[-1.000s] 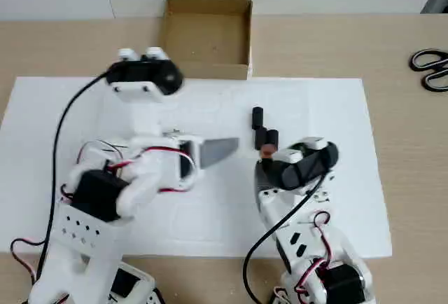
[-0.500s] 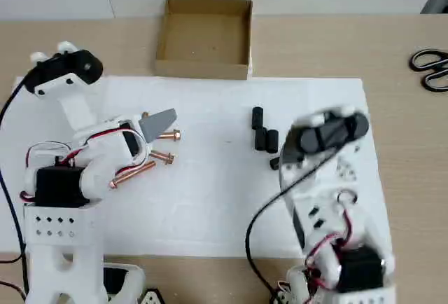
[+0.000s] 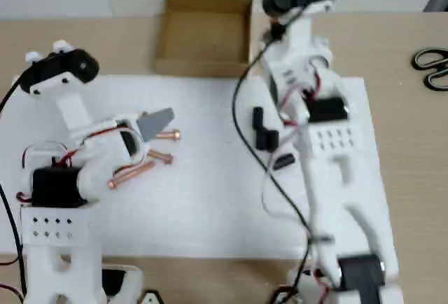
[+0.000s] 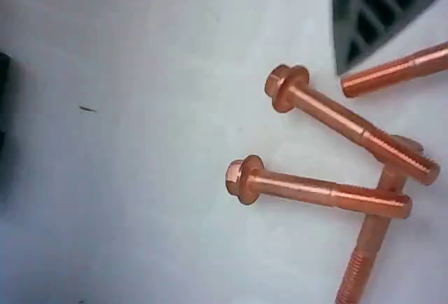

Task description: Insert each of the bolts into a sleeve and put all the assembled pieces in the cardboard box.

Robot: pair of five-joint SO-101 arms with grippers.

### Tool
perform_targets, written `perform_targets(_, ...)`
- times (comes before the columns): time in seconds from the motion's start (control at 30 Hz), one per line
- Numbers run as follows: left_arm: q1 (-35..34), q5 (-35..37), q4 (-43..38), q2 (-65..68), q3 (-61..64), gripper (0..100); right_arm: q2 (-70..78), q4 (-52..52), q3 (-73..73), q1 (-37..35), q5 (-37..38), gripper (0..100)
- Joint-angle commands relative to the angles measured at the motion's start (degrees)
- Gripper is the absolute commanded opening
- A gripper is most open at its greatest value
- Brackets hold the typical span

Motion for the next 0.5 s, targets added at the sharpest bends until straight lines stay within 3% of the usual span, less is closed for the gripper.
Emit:
perform_targets(0.0,-0.2,-0.1,0.0,-0.5,0.5,38,9.2,-11.7,-6.8,-2.0,0.3,0.4)
perform_targets(0.2,-0.2,-0.1,-1.7,-0.6,2.8,38,24.3,-27.6,-11.9,-5.8,0.4,0.4)
perform_targets(0.47,-0.2,-0.1,-1.4,-0.6,2.8,38,40.0,-29.7,-25.0,-5.6,0.4,0.8)
